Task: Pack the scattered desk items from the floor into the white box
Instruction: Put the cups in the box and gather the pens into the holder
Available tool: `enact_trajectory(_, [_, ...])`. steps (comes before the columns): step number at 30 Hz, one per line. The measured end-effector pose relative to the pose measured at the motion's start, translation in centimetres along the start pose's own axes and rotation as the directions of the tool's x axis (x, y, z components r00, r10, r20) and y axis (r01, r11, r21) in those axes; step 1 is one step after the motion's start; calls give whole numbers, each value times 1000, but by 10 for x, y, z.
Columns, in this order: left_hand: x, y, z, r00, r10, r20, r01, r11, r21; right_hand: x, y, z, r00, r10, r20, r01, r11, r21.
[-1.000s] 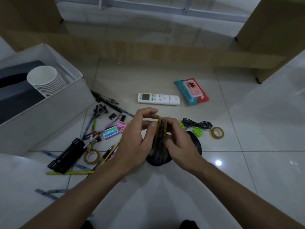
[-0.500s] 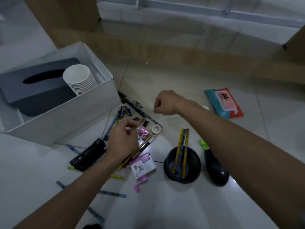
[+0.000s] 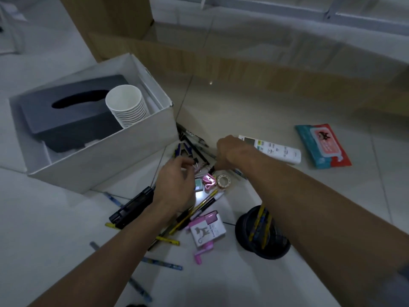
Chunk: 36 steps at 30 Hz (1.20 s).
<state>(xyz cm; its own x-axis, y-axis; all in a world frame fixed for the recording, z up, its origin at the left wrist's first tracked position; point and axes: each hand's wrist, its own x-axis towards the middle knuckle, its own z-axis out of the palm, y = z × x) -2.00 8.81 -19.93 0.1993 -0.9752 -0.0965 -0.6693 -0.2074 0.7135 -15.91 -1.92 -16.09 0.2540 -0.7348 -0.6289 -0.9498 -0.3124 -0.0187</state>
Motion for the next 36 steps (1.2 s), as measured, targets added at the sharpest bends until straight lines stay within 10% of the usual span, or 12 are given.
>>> enact_trajectory(5, [16,28,-5,908,-365,207,418,744,-521,-23,0,-41,993,-91,72,79,984,161])
enact_trajectory(12, [23,8,-15,698,-681,224,510,252,-822,-12,-34,-32,965,-261,-26,258,928,268])
enact_trajectory(20, [20,-6,-48,612,-723,319,594,154,-790,0,-60,13,915,-396,-72,391,917,-82])
enact_trajectory(29, [15,6,-50,651,-759,-16,364,331,-871,-23,-44,-53,953,-297,-56,299,953,41])
enact_trajectory(36, [14,-6,-45,719,-572,396,599,219,-770,-40,-88,-24,919,-375,123,169,655,736])
